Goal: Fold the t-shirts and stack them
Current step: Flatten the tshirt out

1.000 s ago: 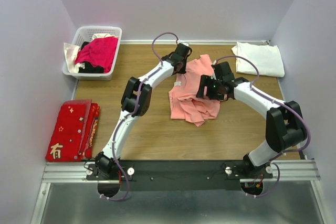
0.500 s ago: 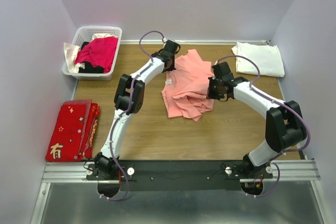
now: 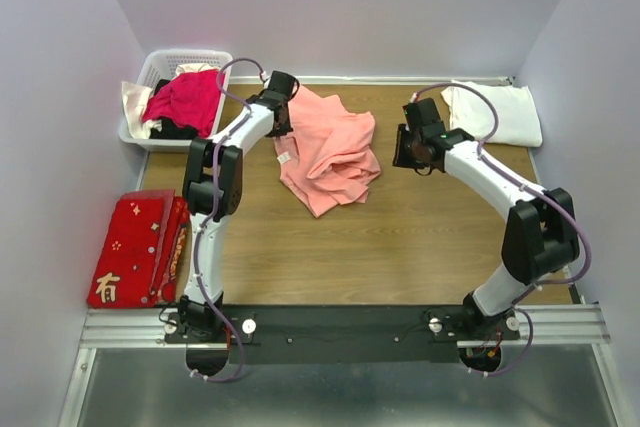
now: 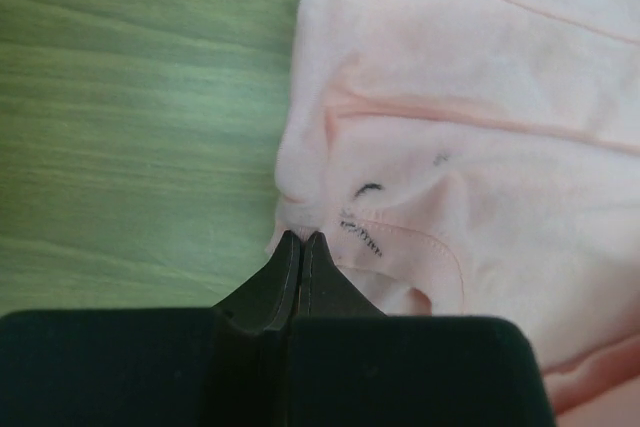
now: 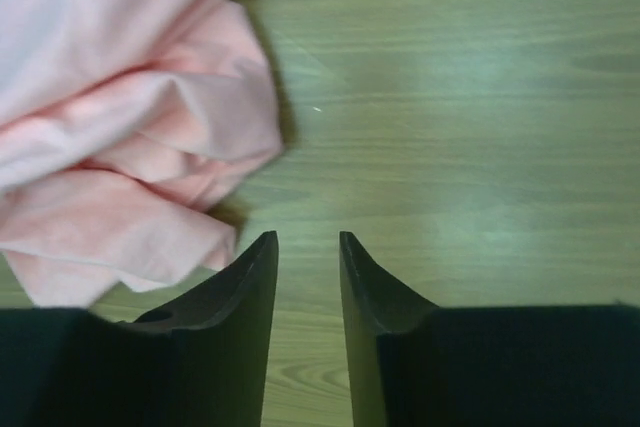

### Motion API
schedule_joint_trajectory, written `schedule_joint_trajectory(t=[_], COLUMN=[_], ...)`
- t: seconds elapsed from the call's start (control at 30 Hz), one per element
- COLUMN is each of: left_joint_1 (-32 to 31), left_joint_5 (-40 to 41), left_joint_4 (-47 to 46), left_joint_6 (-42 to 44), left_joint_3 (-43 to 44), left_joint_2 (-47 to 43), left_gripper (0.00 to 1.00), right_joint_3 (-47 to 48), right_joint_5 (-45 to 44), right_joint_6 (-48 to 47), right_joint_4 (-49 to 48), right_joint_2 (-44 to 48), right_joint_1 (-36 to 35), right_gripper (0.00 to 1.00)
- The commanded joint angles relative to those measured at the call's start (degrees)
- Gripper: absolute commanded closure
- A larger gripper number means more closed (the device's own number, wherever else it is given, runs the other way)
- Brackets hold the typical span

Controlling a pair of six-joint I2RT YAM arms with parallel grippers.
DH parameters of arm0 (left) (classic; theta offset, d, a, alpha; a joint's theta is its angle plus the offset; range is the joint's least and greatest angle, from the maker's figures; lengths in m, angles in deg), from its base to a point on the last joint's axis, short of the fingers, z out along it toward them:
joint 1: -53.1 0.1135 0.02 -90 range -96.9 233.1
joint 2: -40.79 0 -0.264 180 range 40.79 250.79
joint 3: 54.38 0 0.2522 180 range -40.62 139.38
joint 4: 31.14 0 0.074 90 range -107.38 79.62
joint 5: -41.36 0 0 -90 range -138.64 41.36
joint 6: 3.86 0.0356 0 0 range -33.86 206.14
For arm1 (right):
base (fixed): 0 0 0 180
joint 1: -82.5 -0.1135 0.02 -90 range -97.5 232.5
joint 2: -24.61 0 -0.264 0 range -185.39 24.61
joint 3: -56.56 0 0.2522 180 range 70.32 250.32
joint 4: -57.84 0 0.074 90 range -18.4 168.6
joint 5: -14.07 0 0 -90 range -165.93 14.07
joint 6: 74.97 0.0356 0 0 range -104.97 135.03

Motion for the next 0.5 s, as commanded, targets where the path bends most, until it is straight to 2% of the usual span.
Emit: schedule_joint_trajectory(t=[0.0, 0.17, 0.47], left_joint_1=[-1.31, -1.75, -1.75], left_joint_5=[-6.93, -8.70, -4.04], left_joint_4=[-2.42, -5.42, -5.51], left_joint_6=[0.46, -0.25, -0.69], left_joint_3=[-7.13, -15.75, -19.36], left_joint_2=[-4.72, -9.03, -10.88], left_gripper=[1.00, 1.00, 1.00], right_joint_3=[4.64, 9.91, 16.77], right_joint_5=[11.34, 15.23, 15.94], right_joint_6=[-1.25, -2.04, -3.27], right_joint_4=[-2.15, -3.48, -3.39], right_joint_2=[-5.02, -11.87, -20.40], right_joint_1=[-1.99, -7.26, -14.74], right_gripper=[0.56, 0.55, 0.57])
